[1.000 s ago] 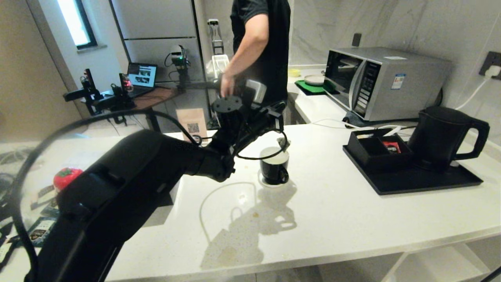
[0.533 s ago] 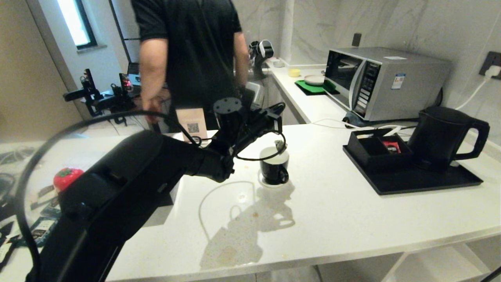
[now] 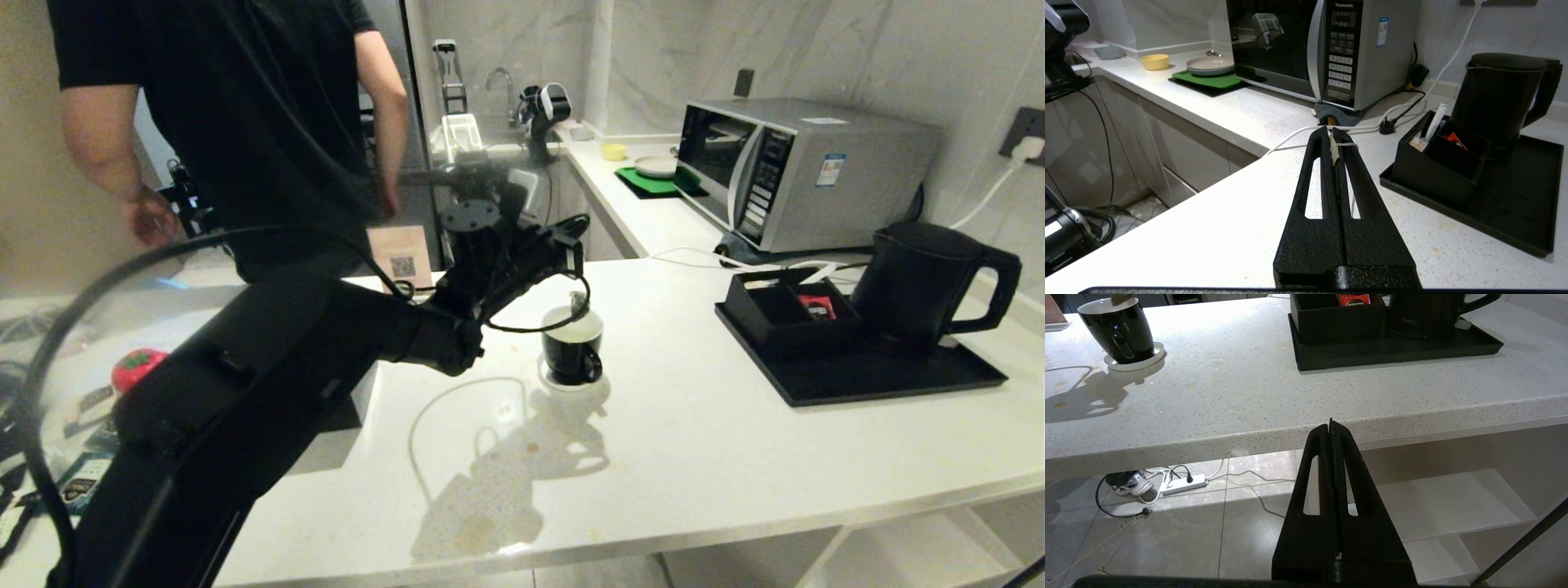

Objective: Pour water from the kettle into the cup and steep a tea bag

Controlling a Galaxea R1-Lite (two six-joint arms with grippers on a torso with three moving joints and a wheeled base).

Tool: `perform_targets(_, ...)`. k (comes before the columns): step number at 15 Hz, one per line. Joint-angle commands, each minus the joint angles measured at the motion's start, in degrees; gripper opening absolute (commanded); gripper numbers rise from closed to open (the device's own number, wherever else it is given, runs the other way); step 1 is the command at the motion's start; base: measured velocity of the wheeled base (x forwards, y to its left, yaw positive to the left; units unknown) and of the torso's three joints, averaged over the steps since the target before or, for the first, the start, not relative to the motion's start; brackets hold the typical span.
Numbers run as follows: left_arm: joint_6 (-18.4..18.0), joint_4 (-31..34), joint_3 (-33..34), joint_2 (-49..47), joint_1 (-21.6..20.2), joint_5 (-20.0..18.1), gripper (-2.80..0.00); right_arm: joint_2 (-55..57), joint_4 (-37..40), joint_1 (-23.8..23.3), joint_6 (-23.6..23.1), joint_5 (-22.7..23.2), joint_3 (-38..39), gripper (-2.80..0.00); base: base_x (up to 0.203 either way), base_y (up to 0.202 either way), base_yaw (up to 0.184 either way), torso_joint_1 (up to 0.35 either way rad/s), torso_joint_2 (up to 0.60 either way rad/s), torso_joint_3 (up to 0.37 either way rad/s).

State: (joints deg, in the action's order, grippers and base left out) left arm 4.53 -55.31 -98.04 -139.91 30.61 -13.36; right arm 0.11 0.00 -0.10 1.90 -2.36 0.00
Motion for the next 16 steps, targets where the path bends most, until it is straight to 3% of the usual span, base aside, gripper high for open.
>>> perform_targets(1, 0.04, -0.06, 0.04, 0.96, -0.02, -0.17, -2.80, -0.02, 0.00, 0.01, 0.03, -0.01, 0.00, -2.80, 0.000, 0.000, 0.000, 0.000, 0.00, 0.000)
perform_targets(10, -1.01, -0.25, 7.43, 3.10, -0.02, -0.53, -2.80, -0.02, 0.00, 0.01, 0.03, -0.01, 0.00, -2.80, 0.000, 0.000, 0.000, 0.000, 0.00, 0.000)
perform_targets(16, -1.00, -5.99, 16.24, 2.82, -0.02, -0.49, -2.80, -0.02, 0.00, 0.01, 0.03, -0.01, 0.00, -2.80, 0.000, 0.000, 0.000, 0.000, 0.00, 0.000)
